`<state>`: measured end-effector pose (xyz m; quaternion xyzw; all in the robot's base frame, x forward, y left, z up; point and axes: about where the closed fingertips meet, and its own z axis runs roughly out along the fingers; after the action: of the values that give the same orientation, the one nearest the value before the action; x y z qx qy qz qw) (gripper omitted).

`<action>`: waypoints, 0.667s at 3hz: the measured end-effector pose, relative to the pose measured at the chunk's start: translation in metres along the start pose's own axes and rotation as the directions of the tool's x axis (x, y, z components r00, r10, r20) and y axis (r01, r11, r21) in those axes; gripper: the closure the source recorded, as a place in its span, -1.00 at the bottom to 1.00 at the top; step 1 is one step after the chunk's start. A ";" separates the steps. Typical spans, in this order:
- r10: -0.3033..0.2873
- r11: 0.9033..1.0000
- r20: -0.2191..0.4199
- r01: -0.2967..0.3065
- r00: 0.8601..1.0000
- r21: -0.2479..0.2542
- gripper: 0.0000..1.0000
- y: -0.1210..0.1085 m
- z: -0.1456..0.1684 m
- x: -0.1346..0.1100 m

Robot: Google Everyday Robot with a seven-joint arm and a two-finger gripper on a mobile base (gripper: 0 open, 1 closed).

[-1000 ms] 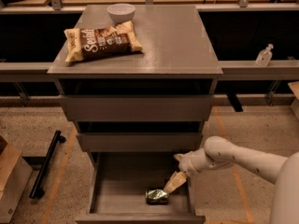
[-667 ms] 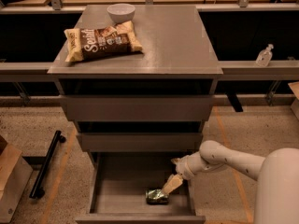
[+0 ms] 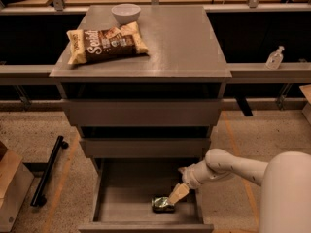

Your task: Pick green can from bottom drawer and place on counter

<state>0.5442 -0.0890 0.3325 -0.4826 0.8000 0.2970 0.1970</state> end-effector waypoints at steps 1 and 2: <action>0.020 0.999 0.034 -0.021 0.999 0.049 -1.00 -0.018 0.025 0.016; 0.027 0.998 0.050 -0.030 0.998 0.062 -1.00 -0.036 0.063 0.034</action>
Offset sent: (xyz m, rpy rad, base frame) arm 0.0340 0.0126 -0.1348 0.0246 -0.0557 -0.1040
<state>0.5623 -0.0819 0.2548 -0.4573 0.8106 0.2864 0.2274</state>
